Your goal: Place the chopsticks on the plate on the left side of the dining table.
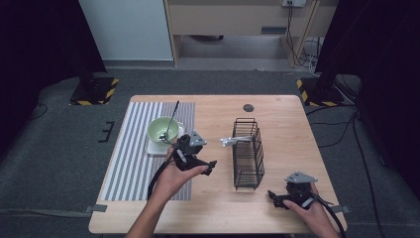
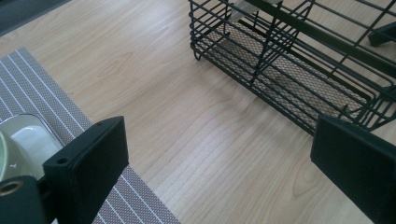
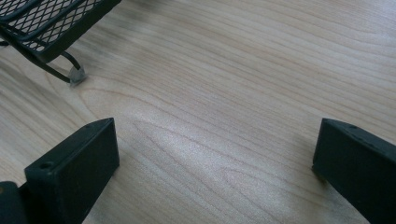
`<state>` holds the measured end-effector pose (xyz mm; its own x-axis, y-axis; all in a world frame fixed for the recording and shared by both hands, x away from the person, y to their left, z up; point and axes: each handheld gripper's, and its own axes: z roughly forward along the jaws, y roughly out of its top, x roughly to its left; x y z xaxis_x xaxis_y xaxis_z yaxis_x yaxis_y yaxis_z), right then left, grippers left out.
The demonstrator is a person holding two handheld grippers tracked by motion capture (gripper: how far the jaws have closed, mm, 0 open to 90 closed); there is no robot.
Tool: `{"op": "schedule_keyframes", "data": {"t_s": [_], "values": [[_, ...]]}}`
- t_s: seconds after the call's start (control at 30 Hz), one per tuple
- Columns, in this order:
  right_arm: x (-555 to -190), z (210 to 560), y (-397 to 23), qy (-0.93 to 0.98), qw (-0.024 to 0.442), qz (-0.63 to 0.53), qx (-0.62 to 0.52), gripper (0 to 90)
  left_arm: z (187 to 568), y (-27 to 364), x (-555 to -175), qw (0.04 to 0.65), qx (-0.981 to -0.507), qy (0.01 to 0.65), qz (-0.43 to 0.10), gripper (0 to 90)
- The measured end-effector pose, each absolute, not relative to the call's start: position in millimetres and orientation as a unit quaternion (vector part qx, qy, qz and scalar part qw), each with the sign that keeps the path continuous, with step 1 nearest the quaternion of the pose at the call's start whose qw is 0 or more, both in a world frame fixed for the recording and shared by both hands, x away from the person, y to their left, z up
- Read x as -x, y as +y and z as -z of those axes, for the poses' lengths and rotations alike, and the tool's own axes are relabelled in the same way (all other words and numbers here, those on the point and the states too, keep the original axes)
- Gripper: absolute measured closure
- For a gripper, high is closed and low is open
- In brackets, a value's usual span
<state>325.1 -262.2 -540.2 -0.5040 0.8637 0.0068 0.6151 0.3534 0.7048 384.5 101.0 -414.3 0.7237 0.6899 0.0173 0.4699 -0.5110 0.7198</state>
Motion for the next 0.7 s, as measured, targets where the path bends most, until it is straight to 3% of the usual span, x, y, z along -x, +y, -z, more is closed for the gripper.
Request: {"op": "schedule_keyframes", "data": {"t_s": [0.7], "values": [[-325, 540, -262, 0.801, 0.187, -0.332, -0.461, 0.3, 386, 94, -382, 0.384, -0.85, 0.328, -0.148, 3.3]]}}
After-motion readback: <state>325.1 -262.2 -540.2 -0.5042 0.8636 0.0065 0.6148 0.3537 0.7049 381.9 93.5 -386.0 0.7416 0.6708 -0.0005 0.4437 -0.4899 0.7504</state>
